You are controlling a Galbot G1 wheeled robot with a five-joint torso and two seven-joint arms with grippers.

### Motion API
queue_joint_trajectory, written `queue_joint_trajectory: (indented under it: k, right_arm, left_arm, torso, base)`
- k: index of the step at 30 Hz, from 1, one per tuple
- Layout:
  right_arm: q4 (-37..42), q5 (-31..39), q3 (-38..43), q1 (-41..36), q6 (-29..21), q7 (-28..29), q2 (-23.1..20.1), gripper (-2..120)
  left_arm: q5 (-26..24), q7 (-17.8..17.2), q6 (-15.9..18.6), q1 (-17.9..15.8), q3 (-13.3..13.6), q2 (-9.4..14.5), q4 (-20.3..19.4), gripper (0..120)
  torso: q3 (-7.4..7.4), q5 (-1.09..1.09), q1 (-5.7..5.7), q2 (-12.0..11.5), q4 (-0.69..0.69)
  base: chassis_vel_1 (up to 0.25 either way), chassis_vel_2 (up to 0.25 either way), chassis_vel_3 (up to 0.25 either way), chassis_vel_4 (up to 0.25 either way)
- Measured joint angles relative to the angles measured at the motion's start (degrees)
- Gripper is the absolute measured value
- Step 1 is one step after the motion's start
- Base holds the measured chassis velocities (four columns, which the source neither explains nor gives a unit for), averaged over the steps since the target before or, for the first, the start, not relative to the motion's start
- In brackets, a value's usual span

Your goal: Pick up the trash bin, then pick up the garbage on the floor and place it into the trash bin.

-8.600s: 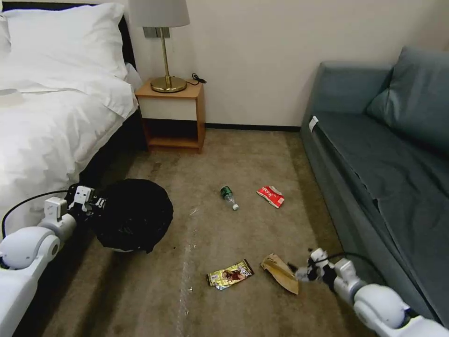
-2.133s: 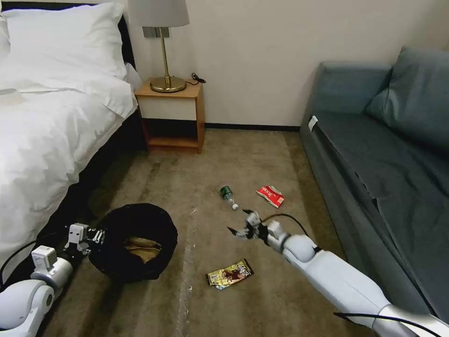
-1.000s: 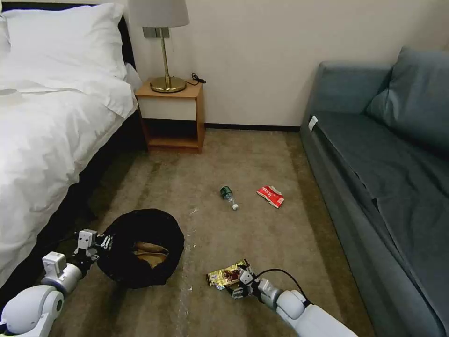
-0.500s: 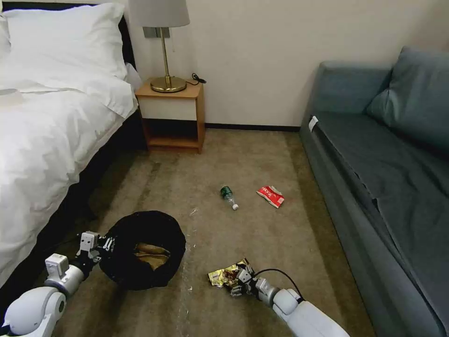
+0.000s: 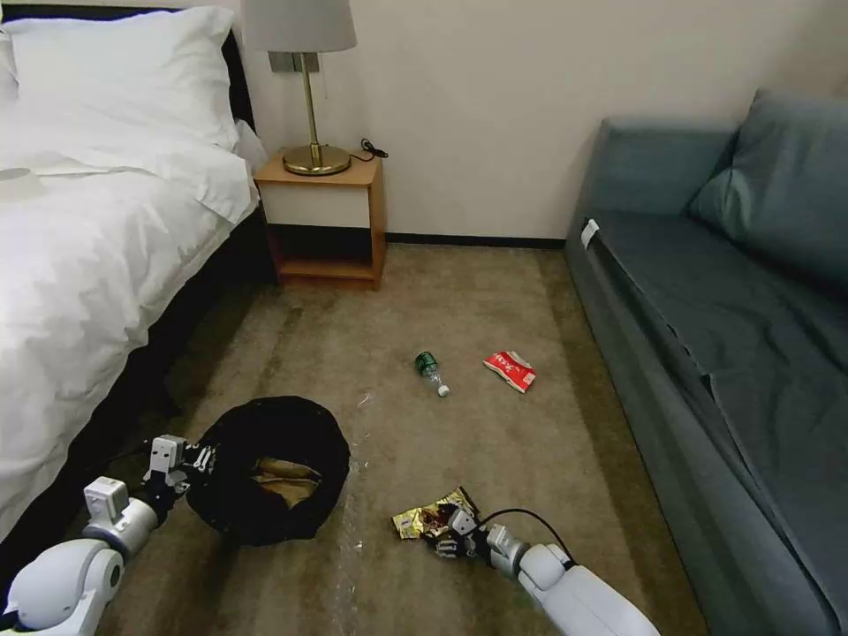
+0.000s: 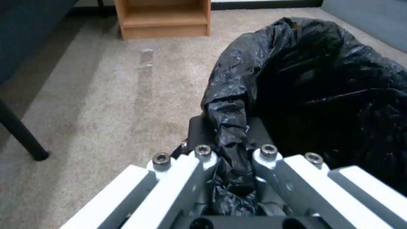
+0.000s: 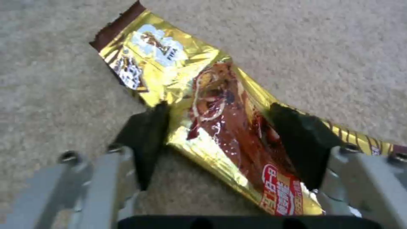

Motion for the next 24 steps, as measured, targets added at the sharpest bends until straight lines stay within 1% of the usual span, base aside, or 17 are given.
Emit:
queue_joint_trajectory:
  k: [1,2,3,4,5,7,8,9,10,11,12,13,15,16,17,20,24]
  right_arm:
    - [-0.01,0.00,0.00,-0.03,0.08,-0.02,0.01,54]
    - [-0.01,0.00,0.00,-0.03,0.08,-0.02,0.01,54]
    - [-0.02,0.01,0.00,-0.03,0.10,-0.16,0.01,47]
    - [-0.02,0.01,0.00,-0.03,0.10,-0.25,0.01,44]
    - [-0.02,0.01,0.00,-0.03,0.10,-0.25,0.01,44]
    - [-0.02,0.04,0.14,-0.01,0.10,-0.35,0.03,31]
    - [-0.02,0.04,0.14,-0.01,0.10,-0.35,0.03,31]
    - [-0.02,0.04,0.24,0.00,0.09,-0.35,0.04,26]
    - [-0.02,0.04,0.24,0.00,0.09,-0.35,0.04,26]
    - [-0.01,0.04,0.34,-0.01,0.09,-0.35,0.05,19]
    - [0.04,0.04,0.41,-0.08,0.09,-0.33,0.06,16]
    - [0.04,0.04,0.41,-0.08,0.09,-0.33,0.06,16]
    - [0.72,0.00,0.77,-0.67,0.07,-0.03,-0.09,2]
    - [0.72,0.00,0.77,-0.67,0.07,-0.03,-0.09,2]
    - [1.08,-0.02,0.80,-0.88,0.06,0.06,-0.22,0]
    - [1.51,-0.04,0.83,-1.12,0.04,0.14,-0.41,0]
    - [3.26,-0.27,1.17,-2.30,-0.17,0.32,-1.36,0]
  left_arm:
    - [0.00,0.02,-0.01,-0.03,0.00,0.00,0.01,4]
    - [0.00,0.02,-0.01,-0.03,0.00,0.00,0.01,4]
    - [-0.01,0.03,-0.02,-0.06,0.01,0.00,0.01,4]
    - [-0.02,0.04,-0.02,-0.07,0.02,0.01,0.02,4]
    - [-0.02,0.04,-0.02,-0.07,0.02,0.01,0.02,4]
    - [-0.10,0.05,-0.02,-0.09,0.03,0.16,0.02,4]
    - [-0.10,0.05,-0.02,-0.09,0.03,0.16,0.02,4]
    - [-0.13,0.05,-0.02,-0.08,0.02,0.22,0.02,4]
    - [-0.13,0.05,-0.02,-0.08,0.02,0.22,0.02,4]
    - [-0.15,0.06,-0.02,-0.05,0.03,0.25,0.02,4]
    - [-0.15,0.07,-0.03,-0.02,0.02,0.25,0.01,4]
    - [-0.15,0.07,-0.03,-0.02,0.02,0.25,0.01,4]
    - [-0.15,0.14,-0.34,0.14,0.01,0.11,0.00,4]
    - [-0.15,0.14,-0.34,0.14,0.01,0.11,0.00,4]
    - [-0.15,0.17,-0.34,0.23,0.01,0.08,-0.08,4]
    - [-0.15,0.18,-0.34,0.37,0.01,0.06,-0.33,4]
    - [-0.36,0.20,-0.09,0.83,0.22,0.07,-1.80,4]
  torso:
    - [0.00,0.02,0.00,0.00,0.00]
    - [0.00,0.02,0.00,0.00,0.00]
    - [0.00,0.03,0.00,0.00,0.02]
    - [0.00,0.01,0.00,0.00,0.01]
    - [0.00,0.01,0.00,0.00,0.01]
    - [0.01,0.02,0.00,0.00,0.02]
    - [0.01,0.02,0.00,0.00,0.02]
    - [0.01,0.00,0.01,0.00,0.01]
    - [0.01,0.00,0.01,0.00,0.01]
    - [0.01,-0.02,0.01,0.00,0.00]
    - [0.01,-0.01,0.01,0.00,0.00]
    - [0.01,-0.01,0.01,0.00,0.00]
    - [0.01,-0.02,0.01,-0.01,-0.02]
    - [0.01,-0.02,0.01,-0.01,-0.02]
    - [0.01,-0.02,0.01,-0.01,-0.02]
    - [0.01,-0.03,0.02,-0.01,-0.01]
    - [0.01,-0.01,0.01,-0.02,-0.02]
  base:
    - [0.000,0.000,0.000,0.000]
    - [0.000,0.000,0.000,0.000]
    - [0.000,0.000,0.000,0.000]
    - [0.000,0.000,0.000,0.000]
    - [0.000,0.000,0.000,0.000]
    - [0.000,0.000,0.000,0.000]
    - [0.000,0.000,0.000,0.000]
    - [0.000,0.000,0.000,0.000]
    - [0.000,0.000,0.000,0.000]
    - [0.000,0.000,0.000,0.000]
    - [0.000,0.000,0.000,0.000]
    - [0.000,0.000,0.000,0.000]
    - [0.000,0.000,0.000,0.000]
    - [0.000,0.000,0.000,0.000]
    - [0.000,0.000,0.000,0.000]
    - [0.000,0.000,0.000,0.000]
    - [0.000,0.000,0.000,0.000]
